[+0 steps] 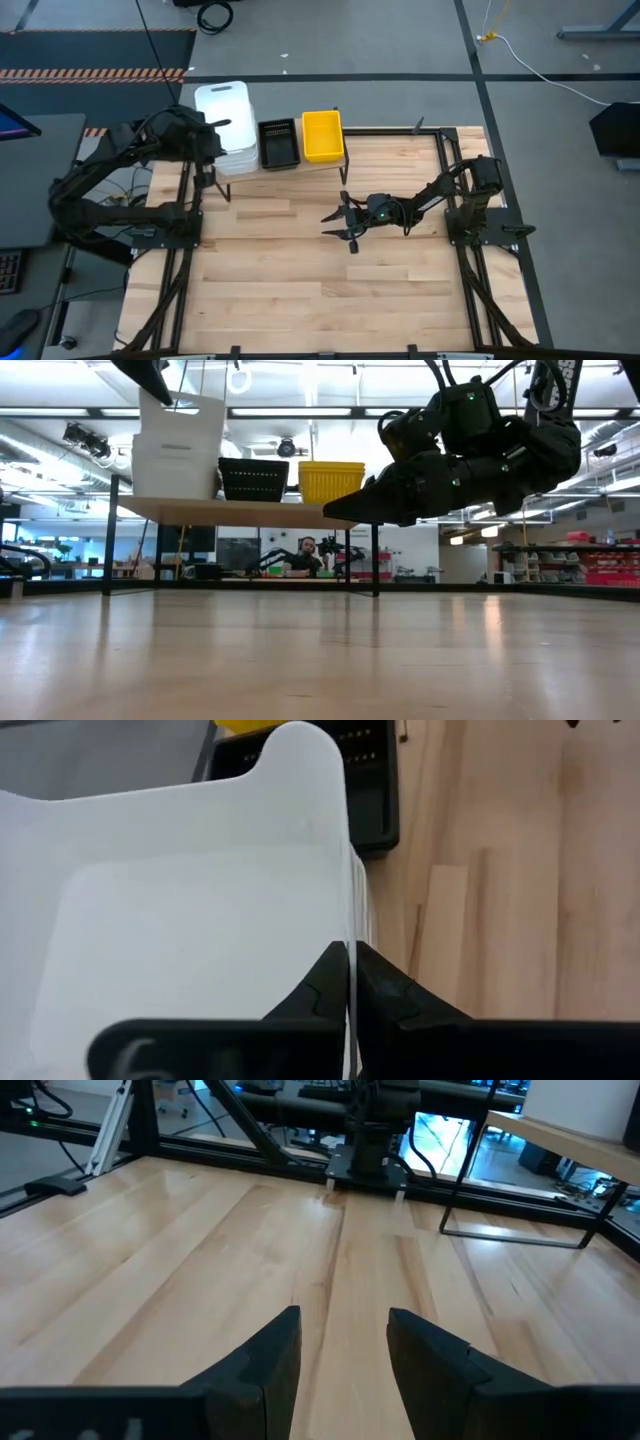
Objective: Stack baskets on shelf by color
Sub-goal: Stack the white bin on top of the other white bin on the shelf, then return to Home Position
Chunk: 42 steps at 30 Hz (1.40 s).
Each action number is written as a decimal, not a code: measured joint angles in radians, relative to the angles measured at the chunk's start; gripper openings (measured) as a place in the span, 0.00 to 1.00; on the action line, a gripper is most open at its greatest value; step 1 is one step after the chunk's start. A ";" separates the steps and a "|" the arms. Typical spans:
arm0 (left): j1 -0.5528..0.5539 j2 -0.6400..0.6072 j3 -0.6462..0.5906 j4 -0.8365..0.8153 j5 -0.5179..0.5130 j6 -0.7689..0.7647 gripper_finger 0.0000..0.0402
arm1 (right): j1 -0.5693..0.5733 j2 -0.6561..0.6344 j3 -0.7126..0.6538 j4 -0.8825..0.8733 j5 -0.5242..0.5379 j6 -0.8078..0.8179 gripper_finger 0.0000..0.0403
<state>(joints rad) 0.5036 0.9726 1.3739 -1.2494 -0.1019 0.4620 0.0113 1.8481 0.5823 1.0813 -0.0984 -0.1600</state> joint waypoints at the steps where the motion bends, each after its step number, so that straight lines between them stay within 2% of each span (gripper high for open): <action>1: 0.007 0.000 -0.010 0.013 0.014 0.006 0.02 | 0.000 0.000 0.000 0.000 0.000 0.000 0.39; 10: 0.057 0.002 -0.041 0.026 0.090 0.029 0.02 | 0.000 0.000 0.000 -0.017 0.000 0.000 0.39; 15: 0.066 0.002 -0.041 0.026 0.096 0.016 0.04 | 0.000 0.000 0.000 -0.025 0.000 0.000 0.39; 23: 0.067 0.002 -0.041 0.029 0.096 -0.011 0.16 | 0.000 0.000 0.000 -0.033 0.000 0.001 0.39; 32: 0.052 0.002 -0.040 0.071 0.097 -0.108 0.31 | 0.000 0.000 0.000 -0.037 0.030 0.027 0.39; 42: -0.026 0.002 -0.040 0.081 0.098 -0.233 0.37 | 0.000 0.000 0.000 -0.036 0.031 0.027 0.39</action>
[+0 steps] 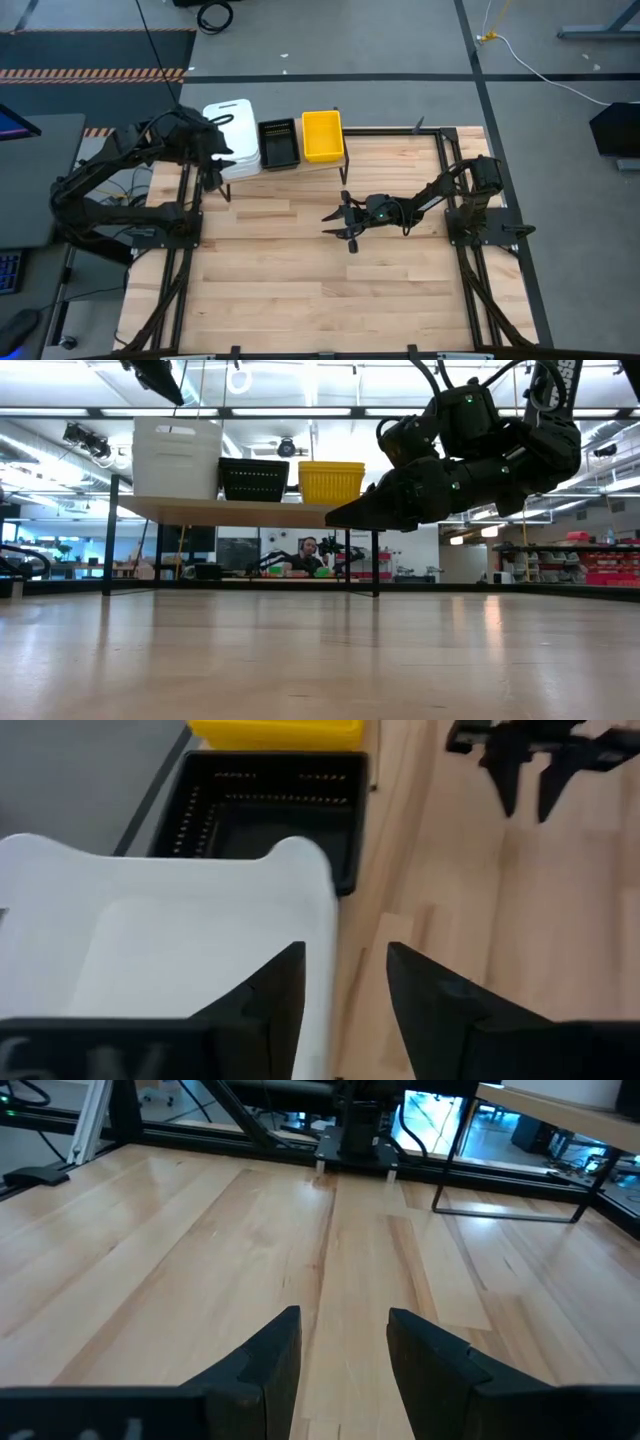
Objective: Stack baskets on shelf by color
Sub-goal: Return to Home Position
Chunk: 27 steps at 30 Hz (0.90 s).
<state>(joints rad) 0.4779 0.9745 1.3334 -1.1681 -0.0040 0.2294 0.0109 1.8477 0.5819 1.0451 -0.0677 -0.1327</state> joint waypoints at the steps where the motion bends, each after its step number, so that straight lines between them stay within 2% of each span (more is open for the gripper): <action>1: -0.014 0.000 0.000 0.003 0.000 -0.014 0.37 | 0.000 0.000 0.000 0.000 0.001 0.000 0.39; 7: -0.110 0.000 0.001 0.083 0.000 -0.206 0.36 | 0.000 0.000 0.000 0.000 0.075 0.001 0.39; 13: -0.265 0.001 0.001 0.155 -0.018 -0.314 0.35 | 0.000 0.000 0.000 0.005 0.105 0.001 0.39; 16: -0.345 0.008 0.001 0.220 -0.138 -0.421 0.35 | 0.000 0.000 0.000 0.031 0.103 0.014 0.39; 18: -0.399 0.014 0.001 0.262 -0.217 -0.441 0.34 | 0.000 -0.004 0.000 0.036 0.103 0.032 0.39; 27: -0.644 0.133 0.001 0.500 -0.464 -0.302 0.27 | 0.024 -0.103 0.000 -0.017 0.024 0.073 0.39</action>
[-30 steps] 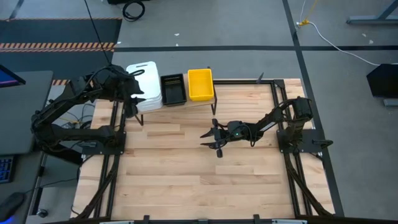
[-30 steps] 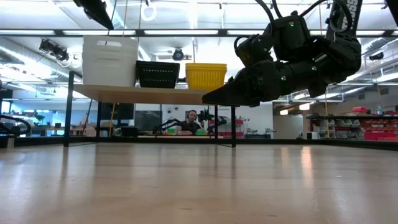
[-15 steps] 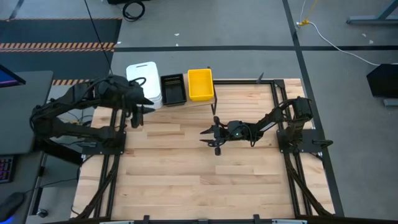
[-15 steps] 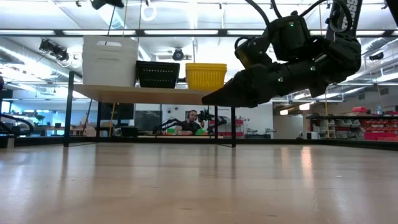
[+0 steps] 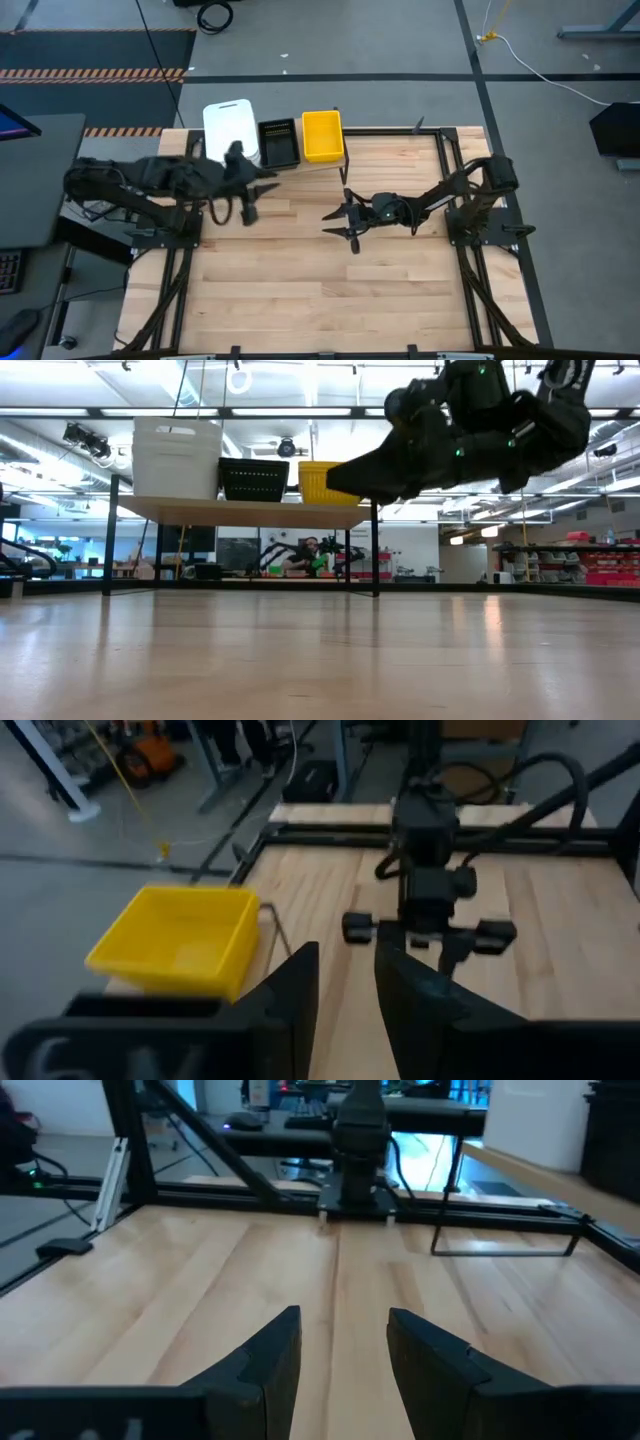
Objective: Stack baskets on shelf by color
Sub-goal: Return to Home Position
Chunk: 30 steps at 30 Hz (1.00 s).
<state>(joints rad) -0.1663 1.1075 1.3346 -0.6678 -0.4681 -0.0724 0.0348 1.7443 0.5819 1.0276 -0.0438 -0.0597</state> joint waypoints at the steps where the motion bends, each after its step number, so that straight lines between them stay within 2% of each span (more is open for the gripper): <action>1: -0.016 0.020 0.000 0.026 -0.023 0.014 0.26 | 0.003 -0.018 0.000 -0.027 0.003 0.000 0.39; 8: -0.041 0.102 0.000 0.024 -0.071 0.033 0.15 | 0.000 -0.181 0.000 -0.243 0.028 0.003 0.35; 12: -0.041 0.105 -0.001 -0.005 -0.079 0.032 0.03 | -0.017 -0.286 0.000 -0.333 0.028 0.000 0.29; 14: -0.041 0.092 -0.032 0.032 -0.079 0.039 0.02 | -0.028 -0.334 0.000 -0.355 0.029 0.000 0.25; 17: -0.041 0.038 -0.156 0.128 -0.078 0.055 0.02 | -0.044 -0.406 0.000 -0.387 0.028 -0.009 0.17; 22: -0.032 -0.105 -0.463 0.364 -0.045 0.057 0.01 | -0.072 -0.514 0.000 -0.516 0.028 -0.046 0.03; 25: -0.034 -0.220 -0.608 0.487 -0.003 0.058 0.01 | -0.085 -0.562 0.000 -0.618 0.028 -0.046 0.02; 30: -0.073 -0.415 -0.730 0.507 0.052 0.044 0.01 | -0.098 -0.634 0.000 -0.766 0.028 -0.037 0.02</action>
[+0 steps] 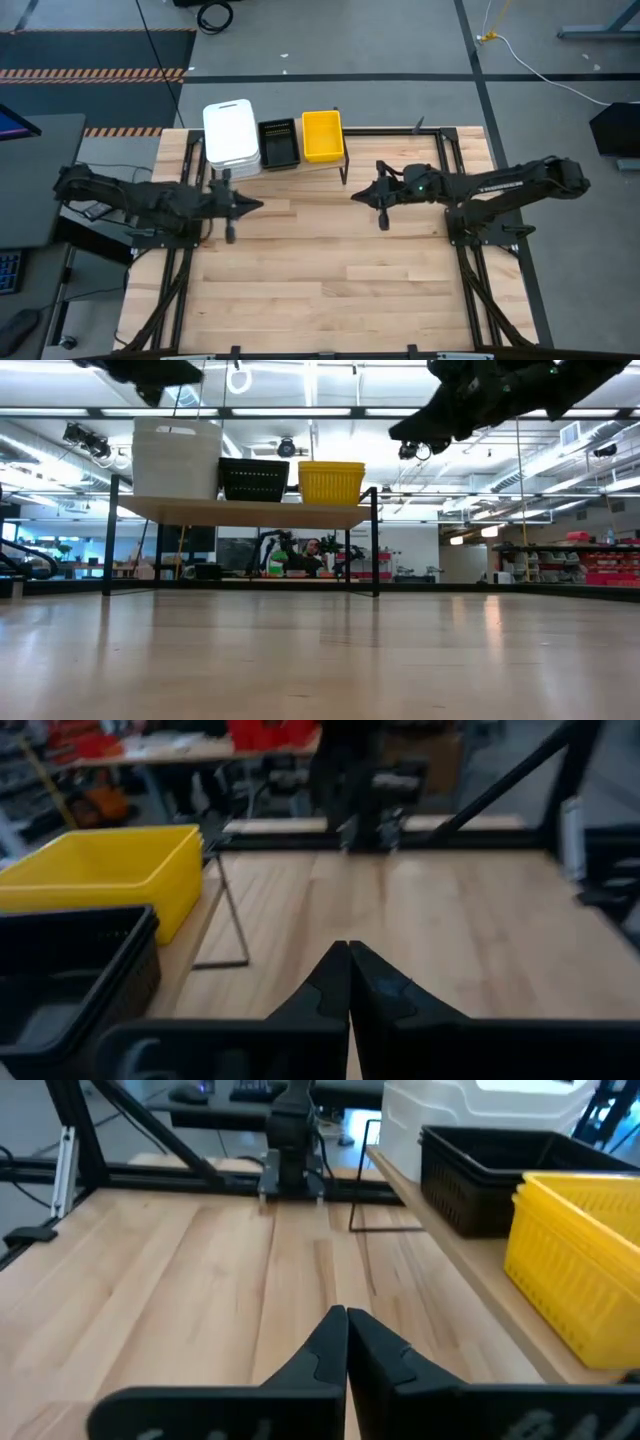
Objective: Stack baskets on shelf by color
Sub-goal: Return to Home Position
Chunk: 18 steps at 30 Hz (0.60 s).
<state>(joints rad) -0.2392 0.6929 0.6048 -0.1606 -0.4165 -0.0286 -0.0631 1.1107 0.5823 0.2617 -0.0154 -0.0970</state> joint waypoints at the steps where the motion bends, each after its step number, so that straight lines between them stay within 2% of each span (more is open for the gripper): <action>1: -0.015 -0.034 -0.013 -0.001 0.000 0.000 0.01 | 0.000 -0.013 0.000 -0.021 0.000 0.005 0.01; 6: -0.096 -0.151 -0.083 -0.006 -0.040 0.004 0.01 | 0.001 -0.061 -0.019 -0.049 0.000 0.035 0.02; 11: -0.164 -0.246 -0.181 -0.013 -0.110 0.027 0.01 | -0.006 -0.111 -0.101 -0.048 0.000 0.070 0.02; 15: -0.178 -0.365 -0.235 -0.011 -0.106 0.075 0.01 | -0.006 -0.177 -0.192 0.011 -0.004 0.071 0.01; 18: -0.176 -0.470 -0.255 -0.010 -0.054 0.120 0.01 | -0.011 -0.236 -0.268 0.099 -0.012 0.055 0.01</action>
<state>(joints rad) -0.4156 0.2232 0.3500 -0.1707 -0.4703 0.0913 -0.0739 0.8750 0.3147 0.3609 -0.0272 -0.0424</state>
